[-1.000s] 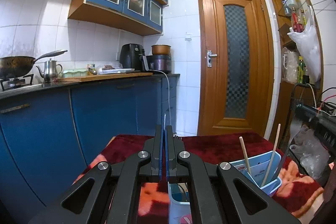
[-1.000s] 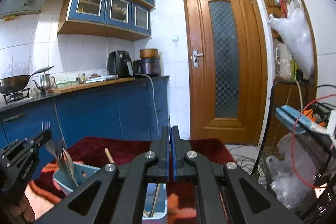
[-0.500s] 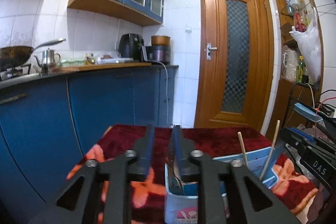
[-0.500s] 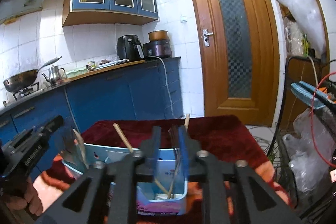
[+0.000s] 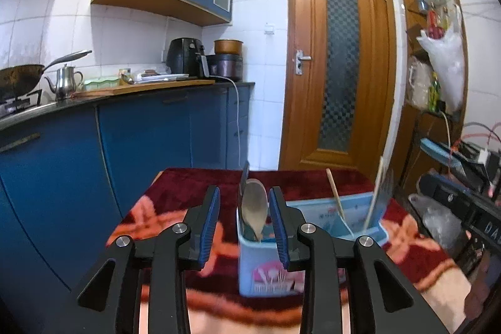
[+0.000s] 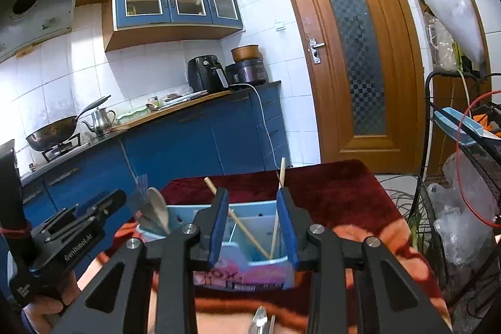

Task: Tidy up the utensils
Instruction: 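Grasp another white plastic fork with the left tool while the right tool grasps a white chopstick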

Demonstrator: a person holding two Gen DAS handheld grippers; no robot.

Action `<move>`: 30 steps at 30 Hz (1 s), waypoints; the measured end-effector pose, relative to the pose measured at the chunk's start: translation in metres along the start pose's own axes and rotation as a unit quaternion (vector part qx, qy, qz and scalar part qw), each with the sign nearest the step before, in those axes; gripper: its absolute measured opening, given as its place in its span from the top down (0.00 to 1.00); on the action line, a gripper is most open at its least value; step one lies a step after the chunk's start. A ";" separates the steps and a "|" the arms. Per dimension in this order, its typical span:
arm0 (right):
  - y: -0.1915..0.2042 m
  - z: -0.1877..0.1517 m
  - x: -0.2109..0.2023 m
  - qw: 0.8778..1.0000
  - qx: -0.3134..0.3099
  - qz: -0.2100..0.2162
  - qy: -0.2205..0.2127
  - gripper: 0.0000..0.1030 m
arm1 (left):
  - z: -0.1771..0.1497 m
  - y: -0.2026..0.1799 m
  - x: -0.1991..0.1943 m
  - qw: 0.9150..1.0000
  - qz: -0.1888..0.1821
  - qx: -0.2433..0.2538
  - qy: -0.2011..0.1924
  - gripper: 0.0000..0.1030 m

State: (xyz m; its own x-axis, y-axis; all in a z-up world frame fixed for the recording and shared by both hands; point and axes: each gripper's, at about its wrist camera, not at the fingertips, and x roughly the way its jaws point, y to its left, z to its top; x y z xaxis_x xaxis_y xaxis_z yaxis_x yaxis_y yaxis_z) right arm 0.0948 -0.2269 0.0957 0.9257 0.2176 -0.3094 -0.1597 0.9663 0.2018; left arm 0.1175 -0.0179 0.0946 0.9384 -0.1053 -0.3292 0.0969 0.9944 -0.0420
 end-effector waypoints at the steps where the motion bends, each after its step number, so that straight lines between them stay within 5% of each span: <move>1: 0.001 -0.002 -0.005 1.000 0.001 0.003 0.004 0.63 | -0.002 0.000 -0.003 1.000 0.000 0.003 0.004 0.64; 18: -0.002 -0.059 -0.041 0.993 0.020 0.016 0.111 0.55 | -0.055 0.005 -0.041 0.993 0.000 0.008 0.119 0.59; 30: -0.010 -0.100 -0.049 0.986 0.033 0.010 0.164 0.51 | -0.098 0.001 -0.044 0.980 -0.003 0.001 0.197 0.57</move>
State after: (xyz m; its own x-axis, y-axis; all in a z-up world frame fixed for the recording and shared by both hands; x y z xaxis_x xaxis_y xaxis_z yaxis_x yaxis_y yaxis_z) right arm 0.0171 -0.2331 0.0161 0.7600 0.2804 -0.5864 -0.1442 0.9524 0.2686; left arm 0.0433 -0.0133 0.0164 0.7368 -0.1066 -0.6677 0.1034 0.9936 -0.0445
